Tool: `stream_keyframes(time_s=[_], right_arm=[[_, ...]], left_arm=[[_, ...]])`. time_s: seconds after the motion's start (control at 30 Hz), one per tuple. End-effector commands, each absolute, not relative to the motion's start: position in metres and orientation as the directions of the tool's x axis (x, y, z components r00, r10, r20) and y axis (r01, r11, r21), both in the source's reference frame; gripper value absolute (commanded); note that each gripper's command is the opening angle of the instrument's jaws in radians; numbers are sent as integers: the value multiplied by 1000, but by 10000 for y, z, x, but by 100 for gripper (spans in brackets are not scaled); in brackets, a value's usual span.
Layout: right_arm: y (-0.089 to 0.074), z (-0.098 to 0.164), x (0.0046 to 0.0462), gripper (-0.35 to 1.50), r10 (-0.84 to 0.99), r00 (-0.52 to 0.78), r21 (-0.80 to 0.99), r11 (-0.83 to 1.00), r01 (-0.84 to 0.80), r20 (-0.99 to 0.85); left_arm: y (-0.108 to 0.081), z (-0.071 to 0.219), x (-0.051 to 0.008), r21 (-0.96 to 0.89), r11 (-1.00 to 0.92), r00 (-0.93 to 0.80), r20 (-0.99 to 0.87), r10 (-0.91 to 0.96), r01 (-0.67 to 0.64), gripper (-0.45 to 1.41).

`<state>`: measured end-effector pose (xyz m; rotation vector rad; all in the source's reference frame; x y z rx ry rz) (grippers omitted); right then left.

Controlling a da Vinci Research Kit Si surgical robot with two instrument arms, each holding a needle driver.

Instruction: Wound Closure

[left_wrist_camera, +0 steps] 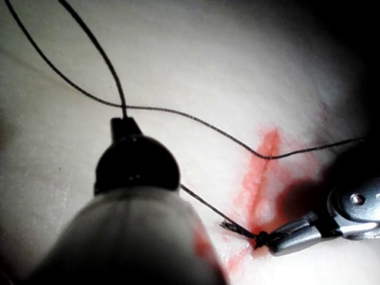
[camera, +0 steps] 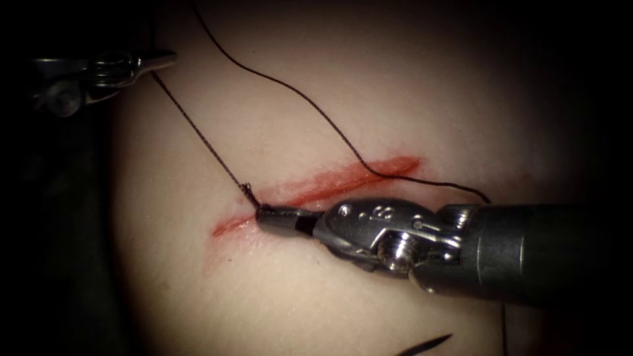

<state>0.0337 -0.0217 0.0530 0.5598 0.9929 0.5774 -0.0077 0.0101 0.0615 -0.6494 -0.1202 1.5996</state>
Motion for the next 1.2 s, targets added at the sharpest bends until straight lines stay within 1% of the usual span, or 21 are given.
stream_keyframes(time_s=[0.03, 0.1, 0.13, 0.2, 0.23, 0.33, 0.37, 0.53, 0.6, 0.67, 0.73, 0.8, 0.97, 1.0, 1.1, 1.13, 1.2], right_arm=[[-226, 531, 341, -35, 589, 470, 646, 762, -52, -657], [-230, 530, 341, -35, 507, 494, 618, 782, 81, -706], [-232, 529, 343, -35, 430, 504, 595, 770, 228, -749], [-231, 531, 344, -35, 263, 460, 484, 737, 472, -848], [-231, 532, 345, -35, 199, 439, 434, 725, 536, -876], [-233, 536, 346, -35, 94, 403, 349, 697, 627, -911], [-237, 542, 347, -35, -8, 375, 267, 688, 675, -927], [-247, 556, 349, -35, -313, 313, 87, 569, 818, -897], [-249, 556, 347, -35, -407, 299, 49, 522, 851, -863], [-250, 554, 343, -35, -565, 259, -12, 431, 902, -783], [-251, 553, 340, -35, -639, 220, -44, 369, 928, -737], [-250, 551, 340, -35, -677, 194, -64, 336, 940, -710], [-238, 533, 347, -35, -769, 71, -181, 238, 954, -635], [-235, 522, 347, -35, -790, 31, -227, 214, 950, -612], [-234, 512, 348, -35, -815, -27, -285, 172, 943, -578], [-237, 508, 351, -35, -845, -86, -344, 120, 931, -528], [-240, 504, 356, -35, -858, -134, -379, 75, 922, -495]], left_arm=[[109, 624, -74, -395, -189, -33, -371, 928, -899, -45], [116, 626, -70, -362, -209, -43, -416, 909, -908, -45], [121, 628, -67, -330, -237, -59, -468, 882, -914, -45], [130, 635, -67, -287, -308, -101, -562, 821, -907, -45], [132, 636, -67, -273, -326, -117, -578, 808, -905, -45], [135, 641, -68, -244, -351, -144, -599, 788, -904, -45], [136, 644, -69, -223, -361, -161, -606, 779, -906, -45], [141, 647, -70, -197, -373, -183, -612, 769, -907, -45], [143, 647, -69, -195, -373, -185, -612, 769, -907, -45], [146, 648, -69, -191, -371, -186, -612, 769, -909, -45], [148, 649, -69, -191, -369, -184, -612, 769, -909, -45], [149, 649, -69, -192, -368, -182, -611, 770, -910, -45], [157, 651, -68, -162, -387, -211, -622, 754, -908, -45], [161, 653, -67, -155, -386, -213, -623, 752, -909, -45], [164, 657, -68, -139, -393, -226, -628, 745, -909, -45], [164, 658, -69, -135, -395, -229, -631, 741, -909, -45], [165, 658, -71, -122, -402, -241, -633, 736, -907, -45]])
